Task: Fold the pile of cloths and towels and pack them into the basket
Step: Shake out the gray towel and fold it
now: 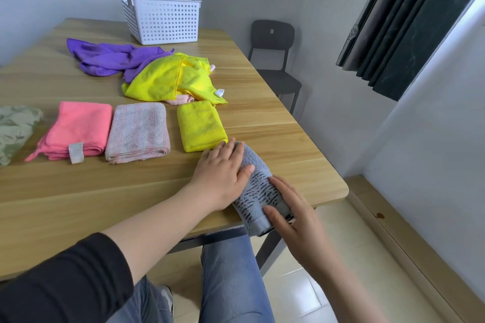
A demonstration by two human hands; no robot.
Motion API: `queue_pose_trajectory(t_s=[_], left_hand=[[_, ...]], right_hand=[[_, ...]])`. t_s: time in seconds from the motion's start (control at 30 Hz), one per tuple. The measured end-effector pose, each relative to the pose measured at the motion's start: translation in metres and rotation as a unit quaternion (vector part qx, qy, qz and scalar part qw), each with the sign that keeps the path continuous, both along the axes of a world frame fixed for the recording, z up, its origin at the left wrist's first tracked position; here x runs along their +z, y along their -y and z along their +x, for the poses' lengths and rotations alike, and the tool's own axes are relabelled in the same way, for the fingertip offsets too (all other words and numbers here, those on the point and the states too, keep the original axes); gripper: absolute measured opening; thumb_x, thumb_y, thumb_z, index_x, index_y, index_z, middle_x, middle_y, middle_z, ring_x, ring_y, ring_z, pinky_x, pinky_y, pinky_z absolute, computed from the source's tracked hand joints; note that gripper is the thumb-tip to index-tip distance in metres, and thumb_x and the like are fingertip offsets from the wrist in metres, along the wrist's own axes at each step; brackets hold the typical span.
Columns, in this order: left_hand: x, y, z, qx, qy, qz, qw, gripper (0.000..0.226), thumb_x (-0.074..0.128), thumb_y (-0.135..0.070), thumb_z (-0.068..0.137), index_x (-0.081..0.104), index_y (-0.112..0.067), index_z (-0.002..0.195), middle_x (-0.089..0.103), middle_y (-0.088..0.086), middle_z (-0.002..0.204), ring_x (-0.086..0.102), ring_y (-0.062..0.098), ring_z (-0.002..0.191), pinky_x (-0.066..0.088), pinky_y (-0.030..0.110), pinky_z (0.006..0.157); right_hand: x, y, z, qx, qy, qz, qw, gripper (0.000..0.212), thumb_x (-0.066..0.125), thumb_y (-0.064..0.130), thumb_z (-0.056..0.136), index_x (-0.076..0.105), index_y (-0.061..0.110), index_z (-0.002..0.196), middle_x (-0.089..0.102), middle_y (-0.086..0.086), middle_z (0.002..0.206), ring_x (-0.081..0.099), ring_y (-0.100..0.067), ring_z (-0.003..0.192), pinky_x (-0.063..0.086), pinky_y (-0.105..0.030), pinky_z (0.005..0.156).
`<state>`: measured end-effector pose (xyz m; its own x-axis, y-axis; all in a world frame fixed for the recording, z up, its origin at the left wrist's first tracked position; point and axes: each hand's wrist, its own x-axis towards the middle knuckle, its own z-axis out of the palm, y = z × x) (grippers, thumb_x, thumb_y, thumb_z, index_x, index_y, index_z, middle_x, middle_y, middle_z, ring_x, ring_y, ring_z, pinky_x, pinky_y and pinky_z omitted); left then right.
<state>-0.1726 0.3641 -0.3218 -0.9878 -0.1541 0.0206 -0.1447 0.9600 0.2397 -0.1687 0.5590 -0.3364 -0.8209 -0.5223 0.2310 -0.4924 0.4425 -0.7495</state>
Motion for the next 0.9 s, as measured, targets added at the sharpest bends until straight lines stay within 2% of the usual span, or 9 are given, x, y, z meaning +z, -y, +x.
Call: queue_pose_trajectory(t_s=[0.1, 0.23, 0.4, 0.57, 0.7, 0.77, 0.8, 0.87, 0.9], left_hand=[[0.001, 0.003, 0.001, -0.007, -0.01, -0.012, 1.0, 0.069, 0.012, -0.056, 0.096, -0.003, -0.016, 0.151, -0.005, 0.003, 0.16, -0.003, 0.02, 0.147, 0.002, 0.042, 0.119], [0.003, 0.002, 0.009, 0.002, -0.116, 0.079, 0.99, 0.077, 0.016, -0.056, 0.088, 0.009, -0.011, 0.15, 0.004, 0.002, 0.159, -0.005, 0.016, 0.146, 0.005, 0.04, 0.119], [0.021, 0.001, 0.021, 0.039, -0.273, 0.191, 0.942, 0.056, 0.031, -0.031, 0.092, 0.036, -0.006, 0.142, 0.033, 0.007, 0.15, 0.024, 0.018, 0.141, 0.012, 0.02, 0.112], [0.027, 0.018, 0.034, 0.056, -0.29, 0.206, 0.933, 0.044, 0.037, -0.025, 0.092, 0.052, -0.009, 0.13, 0.049, 0.005, 0.137, 0.041, 0.017, 0.13, 0.026, 0.022, 0.107], [0.017, 0.029, 0.043, 0.092, -0.255, 0.258, 0.927, 0.031, 0.047, -0.016, 0.096, 0.055, -0.012, 0.125, 0.055, 0.007, 0.125, 0.052, 0.021, 0.118, 0.04, 0.038, 0.103], [0.011, 0.031, 0.047, 0.099, -0.233, 0.273, 0.928, 0.031, 0.048, -0.019, 0.095, 0.055, -0.014, 0.124, 0.055, 0.003, 0.125, 0.052, 0.017, 0.117, 0.042, 0.04, 0.102], [0.009, 0.031, 0.048, 0.101, -0.22, 0.275, 0.93, 0.031, 0.049, -0.02, 0.094, 0.055, -0.015, 0.125, 0.054, 0.003, 0.126, 0.052, 0.016, 0.117, 0.042, 0.039, 0.102], [0.007, 0.028, 0.047, 0.103, -0.193, 0.283, 0.934, 0.032, 0.05, -0.023, 0.094, 0.054, -0.014, 0.125, 0.055, 0.002, 0.127, 0.052, 0.017, 0.117, 0.041, 0.036, 0.102], [0.007, 0.026, 0.045, 0.108, -0.18, 0.291, 0.934, 0.034, 0.05, -0.026, 0.094, 0.053, -0.014, 0.126, 0.055, 0.002, 0.128, 0.052, 0.017, 0.118, 0.04, 0.033, 0.102]], right_hand=[[0.006, 0.0, 0.002, 0.002, -0.016, 0.031, 0.999, 0.052, 0.058, 0.038, 0.091, 0.042, 0.031, 0.14, 0.039, 0.026, 0.14, 0.035, 0.011, 0.128, 0.038, -0.021, 0.104], [0.02, -0.002, -0.007, 0.008, 0.006, 0.033, 0.999, 0.053, 0.066, 0.037, 0.085, 0.048, 0.034, 0.135, 0.051, 0.026, 0.129, 0.048, 0.008, 0.117, 0.042, -0.016, 0.096], [0.045, 0.009, -0.017, 0.005, 0.003, 0.006, 1.0, 0.053, 0.067, 0.041, 0.083, 0.051, 0.034, 0.133, 0.048, 0.025, 0.135, 0.039, 0.017, 0.121, 0.027, 0.003, 0.093], [0.067, 0.034, -0.03, 0.092, 0.027, 0.146, 0.985, 0.075, 0.068, 0.048, 0.08, 0.031, 0.04, 0.145, 0.022, 0.024, 0.152, 0.025, 0.005, 0.136, 0.023, -0.019, 0.109], [0.068, 0.039, -0.026, 0.086, 0.057, 0.188, 0.977, 0.086, 0.068, 0.047, 0.078, 0.019, 0.04, 0.148, 0.011, 0.022, 0.156, 0.02, -0.001, 0.14, 0.024, -0.019, 0.104], [0.07, 0.037, -0.022, 0.067, 0.07, 0.189, 0.977, 0.081, 0.064, 0.035, 0.079, 0.02, 0.038, 0.148, 0.023, 0.014, 0.153, 0.037, -0.006, 0.128, 0.032, -0.017, 0.091], [0.071, 0.036, -0.022, 0.059, 0.074, 0.193, 0.977, 0.078, 0.061, 0.031, 0.079, 0.023, 0.037, 0.146, 0.035, 0.008, 0.146, 0.047, -0.009, 0.112, 0.037, -0.017, 0.081], [0.073, 0.035, -0.022, 0.046, 0.075, 0.185, 0.979, 0.064, 0.056, 0.025, 0.078, 0.034, 0.035, 0.138, 0.055, 0.002, 0.122, 0.056, -0.013, 0.083, 0.043, -0.022, 0.061], [0.076, 0.033, -0.023, 0.033, 0.08, 0.165, 0.982, 0.054, 0.054, 0.021, 0.079, 0.042, 0.033, 0.13, 0.061, 0.001, 0.11, 0.06, -0.016, 0.077, 0.046, -0.025, 0.056]])
